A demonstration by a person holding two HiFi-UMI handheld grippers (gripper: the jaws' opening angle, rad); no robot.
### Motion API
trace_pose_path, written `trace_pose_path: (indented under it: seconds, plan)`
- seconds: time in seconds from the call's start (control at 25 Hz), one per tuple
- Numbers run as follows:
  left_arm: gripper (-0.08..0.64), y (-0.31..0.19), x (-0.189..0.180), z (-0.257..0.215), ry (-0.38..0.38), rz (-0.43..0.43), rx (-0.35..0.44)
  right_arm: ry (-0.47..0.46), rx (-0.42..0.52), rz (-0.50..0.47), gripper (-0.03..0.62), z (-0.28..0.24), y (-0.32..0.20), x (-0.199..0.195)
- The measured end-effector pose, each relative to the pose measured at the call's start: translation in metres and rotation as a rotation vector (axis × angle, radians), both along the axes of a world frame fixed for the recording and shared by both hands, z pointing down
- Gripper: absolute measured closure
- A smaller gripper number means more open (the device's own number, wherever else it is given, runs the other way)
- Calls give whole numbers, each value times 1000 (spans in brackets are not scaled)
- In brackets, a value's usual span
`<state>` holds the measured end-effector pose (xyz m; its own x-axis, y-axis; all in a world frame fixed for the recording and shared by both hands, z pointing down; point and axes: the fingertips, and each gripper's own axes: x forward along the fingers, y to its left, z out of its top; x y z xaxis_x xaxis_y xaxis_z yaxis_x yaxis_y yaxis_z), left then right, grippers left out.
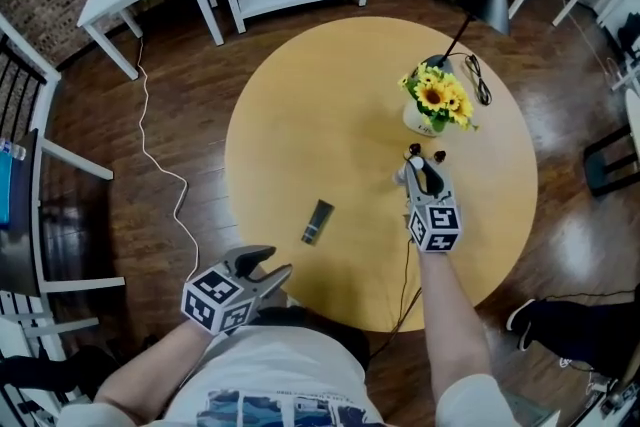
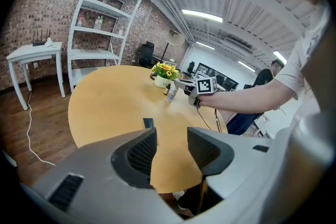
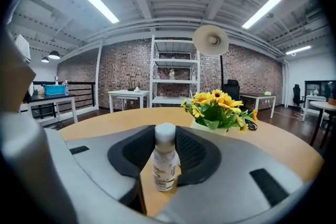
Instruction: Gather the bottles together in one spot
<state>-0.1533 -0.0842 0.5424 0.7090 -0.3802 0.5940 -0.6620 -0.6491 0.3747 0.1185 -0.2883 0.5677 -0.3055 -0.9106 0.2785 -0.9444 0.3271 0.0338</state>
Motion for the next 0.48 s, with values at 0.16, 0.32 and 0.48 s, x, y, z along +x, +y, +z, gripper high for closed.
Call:
trace_pose_path:
  seconds: [0.16, 0.32, 0.48]
  plan:
    - [368, -2, 2, 1, 5, 23, -2, 9, -7, -11, 443, -1, 0, -1]
    - [368, 0, 4, 3, 4, 43, -4, 6, -4, -19, 411, -7, 2, 0]
    - [368, -4, 9, 3, 13, 49, 11, -1, 12, 22, 370, -28, 11, 10]
